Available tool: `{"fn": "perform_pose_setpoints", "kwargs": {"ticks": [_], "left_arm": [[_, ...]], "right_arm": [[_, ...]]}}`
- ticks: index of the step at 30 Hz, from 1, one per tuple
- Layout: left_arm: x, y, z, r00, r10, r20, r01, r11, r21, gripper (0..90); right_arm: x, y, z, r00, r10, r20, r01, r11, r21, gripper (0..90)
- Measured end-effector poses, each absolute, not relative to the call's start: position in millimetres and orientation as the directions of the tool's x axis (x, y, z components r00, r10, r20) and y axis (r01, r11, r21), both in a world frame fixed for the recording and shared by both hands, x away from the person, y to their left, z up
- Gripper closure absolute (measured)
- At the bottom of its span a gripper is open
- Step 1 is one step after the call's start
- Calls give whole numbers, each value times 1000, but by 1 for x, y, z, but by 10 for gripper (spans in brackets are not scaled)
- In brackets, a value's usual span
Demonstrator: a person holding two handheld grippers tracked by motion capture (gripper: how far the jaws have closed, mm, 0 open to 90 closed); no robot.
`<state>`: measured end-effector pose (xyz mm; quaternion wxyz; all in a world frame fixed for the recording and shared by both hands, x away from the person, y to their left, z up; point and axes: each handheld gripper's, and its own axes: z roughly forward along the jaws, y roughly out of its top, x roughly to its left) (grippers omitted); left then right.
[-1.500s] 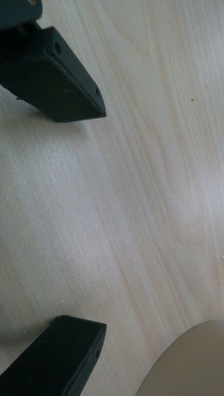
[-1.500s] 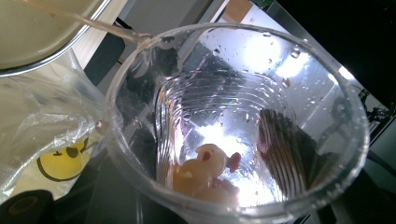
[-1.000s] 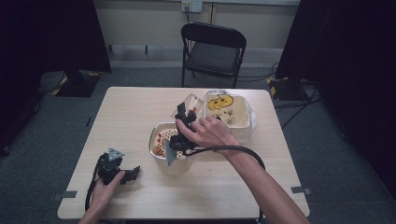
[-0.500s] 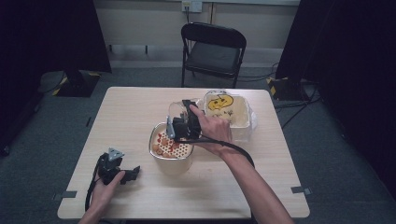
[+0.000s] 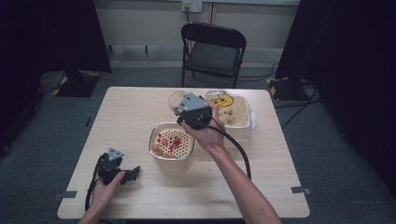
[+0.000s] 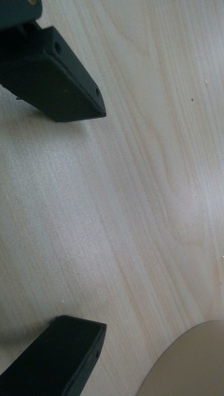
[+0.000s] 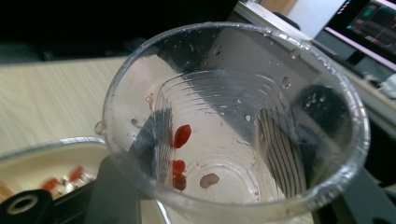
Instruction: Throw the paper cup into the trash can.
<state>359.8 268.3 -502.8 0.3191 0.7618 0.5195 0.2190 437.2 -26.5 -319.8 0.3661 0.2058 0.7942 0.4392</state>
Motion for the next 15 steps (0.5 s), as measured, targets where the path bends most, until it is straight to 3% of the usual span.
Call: {"fn": "perform_pose_setpoints", "kwargs": {"ticks": [9, 15], "left_arm": [[360, 268, -503, 364, 931, 3, 652, -257, 713, 0], [360, 268, -503, 366, 931, -2, 653, -255, 713, 0]], "right_arm": [[448, -39, -303, -706, 694, -146, 86, 288, 954, 461], [455, -61, -293, -684, 724, -87, 117, 227, 967, 460]]}}
